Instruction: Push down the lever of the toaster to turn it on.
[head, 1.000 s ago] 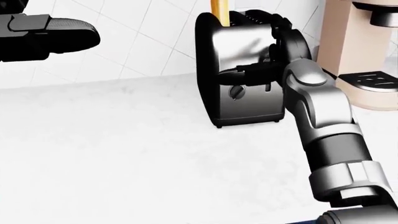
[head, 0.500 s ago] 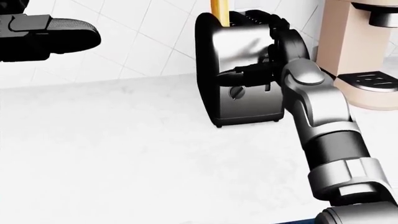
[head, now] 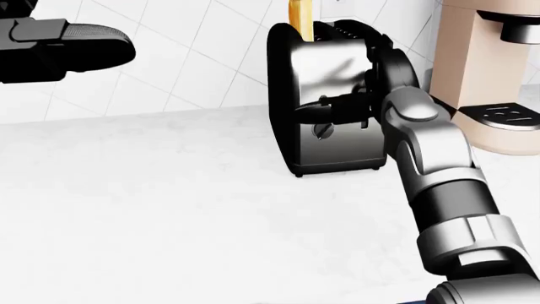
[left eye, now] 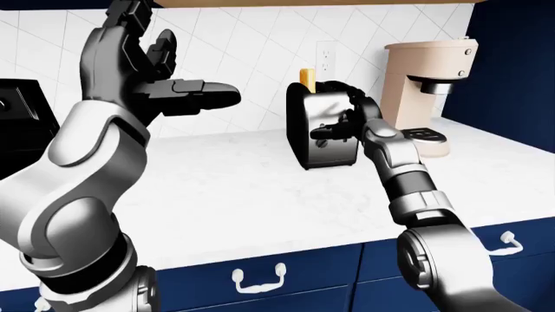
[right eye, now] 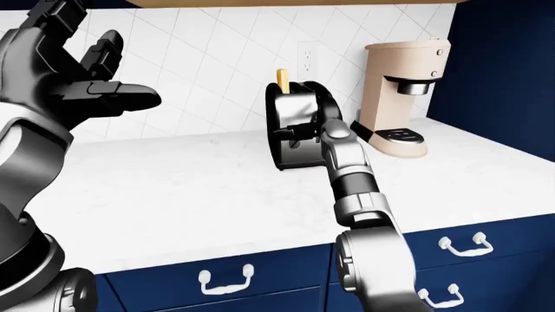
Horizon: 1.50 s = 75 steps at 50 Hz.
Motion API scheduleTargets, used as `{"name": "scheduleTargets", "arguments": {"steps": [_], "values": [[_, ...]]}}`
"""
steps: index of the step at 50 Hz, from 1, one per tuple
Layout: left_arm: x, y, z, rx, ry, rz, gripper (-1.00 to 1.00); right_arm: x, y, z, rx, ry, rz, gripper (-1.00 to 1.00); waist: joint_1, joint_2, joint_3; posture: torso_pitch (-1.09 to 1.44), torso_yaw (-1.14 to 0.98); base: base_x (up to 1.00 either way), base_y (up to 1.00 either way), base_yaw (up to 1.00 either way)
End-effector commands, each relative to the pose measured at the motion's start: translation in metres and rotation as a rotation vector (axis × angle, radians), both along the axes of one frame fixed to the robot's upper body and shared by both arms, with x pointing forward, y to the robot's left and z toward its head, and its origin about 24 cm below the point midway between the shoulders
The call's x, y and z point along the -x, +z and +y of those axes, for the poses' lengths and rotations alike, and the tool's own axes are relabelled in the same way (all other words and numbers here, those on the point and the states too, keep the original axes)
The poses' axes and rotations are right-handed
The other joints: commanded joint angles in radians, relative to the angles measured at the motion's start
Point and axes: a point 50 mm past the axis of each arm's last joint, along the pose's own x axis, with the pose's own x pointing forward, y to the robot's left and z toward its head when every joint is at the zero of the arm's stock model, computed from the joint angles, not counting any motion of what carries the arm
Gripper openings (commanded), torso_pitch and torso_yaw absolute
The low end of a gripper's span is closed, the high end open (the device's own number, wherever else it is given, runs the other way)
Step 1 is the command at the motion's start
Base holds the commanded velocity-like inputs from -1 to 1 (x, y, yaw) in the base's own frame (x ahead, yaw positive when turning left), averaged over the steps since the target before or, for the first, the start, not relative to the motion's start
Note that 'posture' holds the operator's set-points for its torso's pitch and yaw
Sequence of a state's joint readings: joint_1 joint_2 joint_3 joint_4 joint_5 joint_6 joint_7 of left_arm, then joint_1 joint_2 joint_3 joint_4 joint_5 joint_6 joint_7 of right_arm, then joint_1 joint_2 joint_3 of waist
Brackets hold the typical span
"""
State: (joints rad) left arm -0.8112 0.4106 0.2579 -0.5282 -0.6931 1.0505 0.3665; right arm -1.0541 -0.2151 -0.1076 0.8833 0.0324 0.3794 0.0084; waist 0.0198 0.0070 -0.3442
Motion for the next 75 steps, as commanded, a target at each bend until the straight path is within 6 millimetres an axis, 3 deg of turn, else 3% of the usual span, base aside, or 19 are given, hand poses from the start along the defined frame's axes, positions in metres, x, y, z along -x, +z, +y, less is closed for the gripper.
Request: {"name": "scheduleTargets", "arguments": {"steps": [1,28,75], "values": [[0.004,0.012,0.001,0.008,0.005,-0.062,1.00,-0.001,0.002,0.002,-0.005,0.007,0.014,1.00,0.001,0.003,0.002,-0.50,0.00,0.00,0.00,0.00],[0.003,0.012,0.001,0.008,0.005,-0.064,1.00,0.002,-0.030,0.001,-0.011,0.003,0.065,1.00,-0.002,0.005,0.000,-0.50,0.00,0.00,0.00,0.00],[0.004,0.013,0.000,0.007,0.001,-0.067,1.00,0.009,-0.062,-0.003,-0.021,-0.021,0.130,1.00,-0.001,0.004,-0.001,-0.50,0.00,0.00,0.00,0.00]]}}
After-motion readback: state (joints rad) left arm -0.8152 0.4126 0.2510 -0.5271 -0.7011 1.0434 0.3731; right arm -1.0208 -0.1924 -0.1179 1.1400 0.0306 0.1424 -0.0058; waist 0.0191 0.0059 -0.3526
